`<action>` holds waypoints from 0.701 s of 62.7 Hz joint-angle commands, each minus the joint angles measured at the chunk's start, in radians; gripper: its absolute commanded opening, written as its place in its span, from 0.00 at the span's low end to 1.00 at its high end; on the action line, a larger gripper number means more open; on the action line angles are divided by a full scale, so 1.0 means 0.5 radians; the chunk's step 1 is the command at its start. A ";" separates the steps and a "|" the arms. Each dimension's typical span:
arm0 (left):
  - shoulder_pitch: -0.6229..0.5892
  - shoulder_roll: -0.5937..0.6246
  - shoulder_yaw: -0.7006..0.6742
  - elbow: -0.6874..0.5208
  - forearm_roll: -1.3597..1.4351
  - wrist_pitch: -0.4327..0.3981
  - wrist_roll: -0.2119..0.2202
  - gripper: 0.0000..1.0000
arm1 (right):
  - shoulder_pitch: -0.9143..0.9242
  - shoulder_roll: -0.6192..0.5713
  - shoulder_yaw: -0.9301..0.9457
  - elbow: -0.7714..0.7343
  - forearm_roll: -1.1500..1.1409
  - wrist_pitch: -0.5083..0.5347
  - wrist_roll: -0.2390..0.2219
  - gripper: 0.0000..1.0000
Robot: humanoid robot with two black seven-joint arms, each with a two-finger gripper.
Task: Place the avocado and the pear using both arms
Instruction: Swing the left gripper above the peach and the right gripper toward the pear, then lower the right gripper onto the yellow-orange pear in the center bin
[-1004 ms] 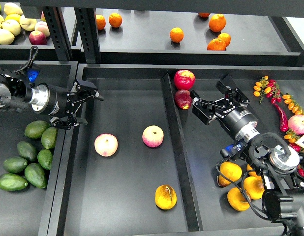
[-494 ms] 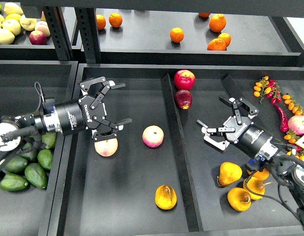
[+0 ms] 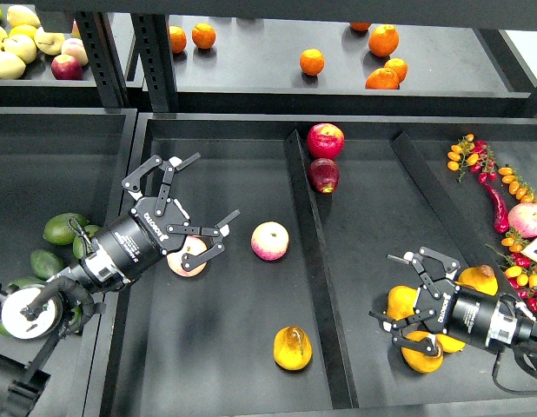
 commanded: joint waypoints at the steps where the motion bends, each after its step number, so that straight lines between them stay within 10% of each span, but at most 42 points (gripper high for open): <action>1: 0.012 -0.009 -0.010 0.000 0.003 0.000 0.000 0.99 | 0.003 0.009 -0.069 -0.053 -0.062 0.000 0.000 1.00; 44: 0.022 -0.009 -0.006 0.000 0.006 0.000 0.000 0.99 | 0.368 0.417 -0.517 -0.544 -0.176 0.000 0.000 1.00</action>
